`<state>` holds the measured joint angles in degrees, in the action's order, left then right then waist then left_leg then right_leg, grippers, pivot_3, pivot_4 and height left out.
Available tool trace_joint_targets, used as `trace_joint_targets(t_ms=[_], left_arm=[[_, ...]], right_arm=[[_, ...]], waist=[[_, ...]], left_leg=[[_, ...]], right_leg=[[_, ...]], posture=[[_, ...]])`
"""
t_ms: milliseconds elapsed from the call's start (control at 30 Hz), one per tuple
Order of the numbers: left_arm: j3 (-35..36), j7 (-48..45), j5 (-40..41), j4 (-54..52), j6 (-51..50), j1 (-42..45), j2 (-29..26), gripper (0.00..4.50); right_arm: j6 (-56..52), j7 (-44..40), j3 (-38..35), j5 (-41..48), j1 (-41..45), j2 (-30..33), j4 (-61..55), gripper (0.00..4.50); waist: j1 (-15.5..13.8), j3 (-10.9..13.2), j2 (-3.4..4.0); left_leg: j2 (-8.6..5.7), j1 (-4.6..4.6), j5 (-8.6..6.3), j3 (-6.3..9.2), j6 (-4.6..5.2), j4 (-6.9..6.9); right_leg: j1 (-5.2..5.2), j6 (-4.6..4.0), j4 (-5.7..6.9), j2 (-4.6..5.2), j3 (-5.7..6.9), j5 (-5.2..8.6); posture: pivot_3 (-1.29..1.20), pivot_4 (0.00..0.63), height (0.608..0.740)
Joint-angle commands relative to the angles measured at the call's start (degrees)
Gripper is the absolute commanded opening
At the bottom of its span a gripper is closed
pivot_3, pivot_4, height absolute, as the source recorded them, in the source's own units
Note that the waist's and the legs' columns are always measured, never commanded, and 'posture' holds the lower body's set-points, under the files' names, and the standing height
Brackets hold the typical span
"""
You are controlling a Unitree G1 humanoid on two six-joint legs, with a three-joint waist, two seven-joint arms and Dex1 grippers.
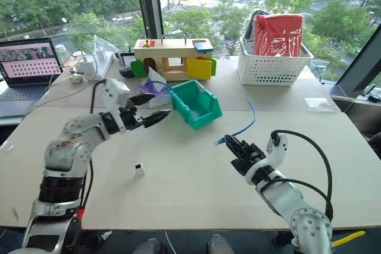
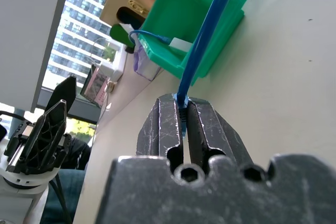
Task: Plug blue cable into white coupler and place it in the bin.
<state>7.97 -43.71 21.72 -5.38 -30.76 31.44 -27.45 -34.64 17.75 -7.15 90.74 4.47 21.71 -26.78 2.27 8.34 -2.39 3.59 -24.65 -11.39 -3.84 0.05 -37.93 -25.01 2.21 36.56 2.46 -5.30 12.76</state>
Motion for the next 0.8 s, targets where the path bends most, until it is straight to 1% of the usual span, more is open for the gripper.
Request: trace_joint_targets(t_ms=[33,100,167,267,333,400,467,533,567,633,700,800], left_arm=[[4.8,0.9,4.2,-6.5,-0.2,-3.3,-1.2,4.46],[6.9,1.9,4.9,-8.6,-0.4,-6.6,-1.9,4.46],[10.6,6.5,5.9,-12.3,-3.3,-12.4,-0.9,4.46],[13.7,11.6,9.4,-22.3,-4.5,-22.8,3.2,4.46],[14.2,15.1,9.8,-28.3,-4.1,-29.4,6.4,4.46],[14.2,16.8,10.2,-31.8,-3.8,-33.8,7.9,4.46],[12.9,18.6,9.6,-36.8,-3.0,-41.8,10.3,4.46],[11.1,20.6,8.9,-39.8,-2.7,-45.9,11.9,4.46],[9.8,21.7,7.5,-40.3,-2.3,-46.8,12.1,4.46],[4.1,25.4,2.2,-40.1,-2.6,-48.5,12.5,4.46],[-0.2,28.6,-1.2,-39.7,-4.0,-48.6,12.8,4.46],[-2.1,32.1,-2.5,-38.9,-6.0,-47.6,14.2,4.46]], right_arm=[[-2.2,-2.7,-0.2,0.7,2.9,1.0,1.8,0.0],[-3.3,-4.0,-0.4,0.3,4.4,1.5,3.4,0.0],[-4.2,-5.1,-1.0,-0.1,6.4,2.2,5.6,0.0],[-5.2,-6.3,-1.6,-0.4,8.5,2.8,7.8,0.0],[-5.9,-7.1,-1.6,-0.7,9.6,2.8,8.8,0.0],[-6.4,-7.6,-1.5,-1.1,10.2,2.6,9.4,0.0],[-8.1,-9.6,-1.1,-1.8,11.4,3.8,10.0,0.0],[-9.4,-10.6,-0.8,-2.7,12.5,4.5,10.3,0.0],[-9.8,-11.0,-0.8,-3.1,12.9,4.7,10.4,0.0],[-11.4,-13.5,0.6,-7.0,13.8,7.0,9.7,0.0],[-12.2,-14.8,1.4,-9.6,14.2,7.9,9.0,0.0],[-12.7,-15.7,1.7,-11.3,14.0,7.8,8.0,0.0]], waist=[[-0.2,0.0,-0.01],[-0.4,0.0,-0.02],[0.0,0.0,-0.01],[0.4,0.0,-0.02],[0.3,0.0,-0.03],[0.1,0.0,-0.07],[-0.1,0.0,-0.06],[0.2,0.0,-0.06],[0.1,0.0,-0.07],[-0.1,0.0,-0.07],[-0.1,0.0,-0.05],[0.2,0.0,-0.08]], left_leg=[[-0.01,-0.02,0.0,-0.01,0.0,0.0],[-0.01,-0.07,0.0,0.0,0.0,0.0],[0.01,-0.07,0.0,-0.02,0.0,0.0],[0.05,-0.03,-0.01,-0.06,0.01,0.08],[0.07,-0.06,-0.01,-0.02,0.01,0.1],[0.08,-0.06,-0.01,-0.05,0.01,0.1],[0.07,-0.04,-0.01,-0.02,0.0,0.09],[0.06,0.05,0.0,-0.1,0.01,0.08],[0.03,0.12,0.0,-0.12,0.01,0.09],[0.03,0.18,0.0,-0.07,0.02,0.08],[0.0,0.32,0.02,-0.06,0.05,0.08],[0.02,0.45,0.02,-0.05,0.05,0.09]], right_leg=[[0.0,0.0,-0.03,0.03,0.0,0.0],[0.03,-0.02,-0.15,0.02,0.0,-0.03],[0.05,-0.05,-0.25,0.02,-0.01,-0.06],[0.08,-0.05,-0.35,0.01,-0.06,-0.1],[0.07,-0.06,-0.36,-0.01,0.01,-0.1],[0.07,-0.06,-0.35,0.0,-0.03,-0.1],[0.1,-0.09,-0.33,-0.01,0.05,-0.12],[0.19,-0.08,-0.38,0.01,-0.07,-0.14],[0.27,-0.07,-0.44,0.06,-0.11,-0.13],[0.36,-0.05,-0.46,0.02,-0.04,-0.06],[0.48,-0.14,-0.46,0.02,-0.06,0.25],[0.66,-0.13,-0.53,0.01,-0.08,0.28]], posture=[[0.0,0.15,0.737],[0.0,0.15,0.737],[0.0,0.15,0.737],[0.0,0.15,0.737],[0.0,0.15,0.737],[0.0,0.15,0.737],[0.0,0.15,0.737],[0.0,0.15,0.737],[0.0,0.15,0.737],[0.0,0.15,0.737],[0.0,0.15,0.737],[0.0,0.15,0.737]])
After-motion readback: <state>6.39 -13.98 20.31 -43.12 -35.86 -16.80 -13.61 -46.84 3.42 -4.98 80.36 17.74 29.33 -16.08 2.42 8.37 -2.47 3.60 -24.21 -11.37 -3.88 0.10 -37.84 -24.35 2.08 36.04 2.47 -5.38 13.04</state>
